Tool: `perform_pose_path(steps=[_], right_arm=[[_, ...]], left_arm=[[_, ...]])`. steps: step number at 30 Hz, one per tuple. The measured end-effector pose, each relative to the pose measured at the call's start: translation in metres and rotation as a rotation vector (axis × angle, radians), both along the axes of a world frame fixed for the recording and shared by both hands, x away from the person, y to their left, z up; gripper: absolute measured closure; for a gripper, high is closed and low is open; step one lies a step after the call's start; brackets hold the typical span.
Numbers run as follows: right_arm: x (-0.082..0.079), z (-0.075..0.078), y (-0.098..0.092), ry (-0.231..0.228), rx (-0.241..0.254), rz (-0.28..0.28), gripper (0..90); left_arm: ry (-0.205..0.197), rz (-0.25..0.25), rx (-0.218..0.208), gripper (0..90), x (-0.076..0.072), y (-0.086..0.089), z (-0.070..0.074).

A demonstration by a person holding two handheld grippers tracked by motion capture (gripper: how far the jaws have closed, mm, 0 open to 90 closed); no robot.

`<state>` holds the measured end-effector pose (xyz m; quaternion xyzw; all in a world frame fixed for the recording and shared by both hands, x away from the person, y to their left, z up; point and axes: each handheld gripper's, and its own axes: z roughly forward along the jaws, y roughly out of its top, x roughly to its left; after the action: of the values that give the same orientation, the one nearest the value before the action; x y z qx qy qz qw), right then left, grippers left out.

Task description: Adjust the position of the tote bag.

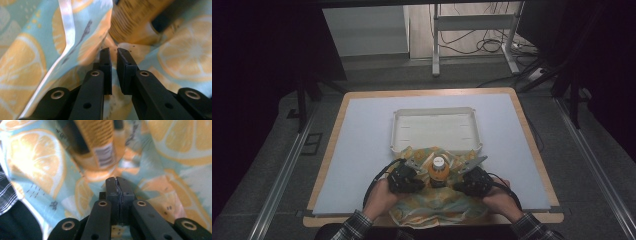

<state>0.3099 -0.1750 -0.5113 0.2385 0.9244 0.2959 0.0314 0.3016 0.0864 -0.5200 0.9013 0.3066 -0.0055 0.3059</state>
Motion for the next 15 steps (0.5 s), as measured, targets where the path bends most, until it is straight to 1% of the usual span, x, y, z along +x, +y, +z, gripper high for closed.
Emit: perform_pose_path(steps=[1, 3, 4, 5, 6, 8, 9, 11, 13, 14, 15], right_arm=[[-0.003, 0.0, -0.002, 0.008, 0.001, 0.005, 88.4], [-0.007, 0.0, -0.003, 0.007, 0.006, 0.014, 88.6], [-0.014, 0.0, -0.004, 0.017, 0.006, 0.024, 88.6], [-0.014, 0.0, -0.004, 0.017, 0.006, 0.024, 88.6], [-0.017, 0.0, -0.005, 0.02, 0.006, 0.029, 88.6], [-0.026, 0.0, -0.006, 0.027, 0.01, 0.048, 88.7], [-0.026, 0.0, -0.006, 0.027, 0.01, 0.048, 88.7], [-0.032, -0.001, -0.006, 0.036, 0.008, 0.061, 88.7], [-0.036, -0.001, -0.007, 0.045, 0.008, 0.077, 88.6], [-0.037, -0.001, -0.006, 0.046, 0.006, 0.083, 88.5], [-0.037, 0.002, -0.007, 0.038, 0.012, 0.082, 87.7]], left_arm=[[0.006, -0.01, 0.001, 82.2, -0.002, 0.001, 0.0], [0.01, -0.027, 0.003, 82.2, -0.008, 0.001, -0.001], [0.014, -0.045, -0.003, 82.2, -0.014, 0.002, -0.001], [0.014, -0.045, -0.003, 82.2, -0.014, 0.002, -0.001], [0.017, -0.058, 0.002, 82.2, -0.017, 0.003, -0.001], [0.024, -0.072, -0.005, 82.3, -0.021, 0.003, -0.002], [0.03, -0.085, -0.005, 82.3, -0.023, 0.004, -0.002], [0.061, -0.112, -0.019, 82.8, -0.029, 0.004, -0.003], [0.07, -0.145, -0.012, 82.5, -0.033, 0.005, -0.002], [0.045, -0.135, -0.02, 81.8, -0.034, 0.006, 0.002], [0.031, -0.109, -0.042, 80.6, -0.033, 0.008, 0.005]])
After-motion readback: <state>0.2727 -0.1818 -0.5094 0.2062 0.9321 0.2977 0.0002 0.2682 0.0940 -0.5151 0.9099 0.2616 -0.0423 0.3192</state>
